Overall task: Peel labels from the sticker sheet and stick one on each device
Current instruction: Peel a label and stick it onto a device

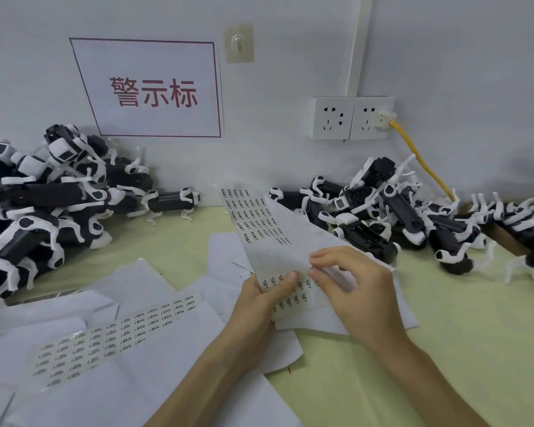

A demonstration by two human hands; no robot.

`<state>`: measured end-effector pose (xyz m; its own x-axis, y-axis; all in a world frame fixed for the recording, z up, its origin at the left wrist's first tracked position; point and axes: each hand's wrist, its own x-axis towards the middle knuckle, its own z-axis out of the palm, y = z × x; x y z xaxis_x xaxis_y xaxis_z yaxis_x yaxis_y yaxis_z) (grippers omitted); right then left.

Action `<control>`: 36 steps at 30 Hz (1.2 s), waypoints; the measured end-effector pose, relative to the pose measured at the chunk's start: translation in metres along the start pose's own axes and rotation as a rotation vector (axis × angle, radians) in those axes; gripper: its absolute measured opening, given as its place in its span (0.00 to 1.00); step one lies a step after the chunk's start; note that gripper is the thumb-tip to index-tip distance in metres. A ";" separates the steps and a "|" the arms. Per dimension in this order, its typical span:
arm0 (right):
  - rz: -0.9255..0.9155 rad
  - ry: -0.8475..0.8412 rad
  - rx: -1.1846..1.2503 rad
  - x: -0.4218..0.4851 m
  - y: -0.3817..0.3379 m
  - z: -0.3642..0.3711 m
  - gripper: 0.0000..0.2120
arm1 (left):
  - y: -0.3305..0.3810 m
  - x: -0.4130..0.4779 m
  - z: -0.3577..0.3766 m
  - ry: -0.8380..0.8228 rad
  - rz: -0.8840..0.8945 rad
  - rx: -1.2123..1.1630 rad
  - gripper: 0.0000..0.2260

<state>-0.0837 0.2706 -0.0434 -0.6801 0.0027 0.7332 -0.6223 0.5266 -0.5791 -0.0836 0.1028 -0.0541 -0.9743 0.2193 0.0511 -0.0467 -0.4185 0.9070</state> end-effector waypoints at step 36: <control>0.537 -0.317 0.501 0.003 -0.017 0.002 0.11 | 0.011 0.004 -0.004 0.184 0.341 0.390 0.04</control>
<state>-0.0760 0.2596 -0.0323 -0.9672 -0.1339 0.2157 -0.2272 0.0773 -0.9708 -0.0887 0.0956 -0.0453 -0.9441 -0.0444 0.3267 0.3292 -0.0739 0.9413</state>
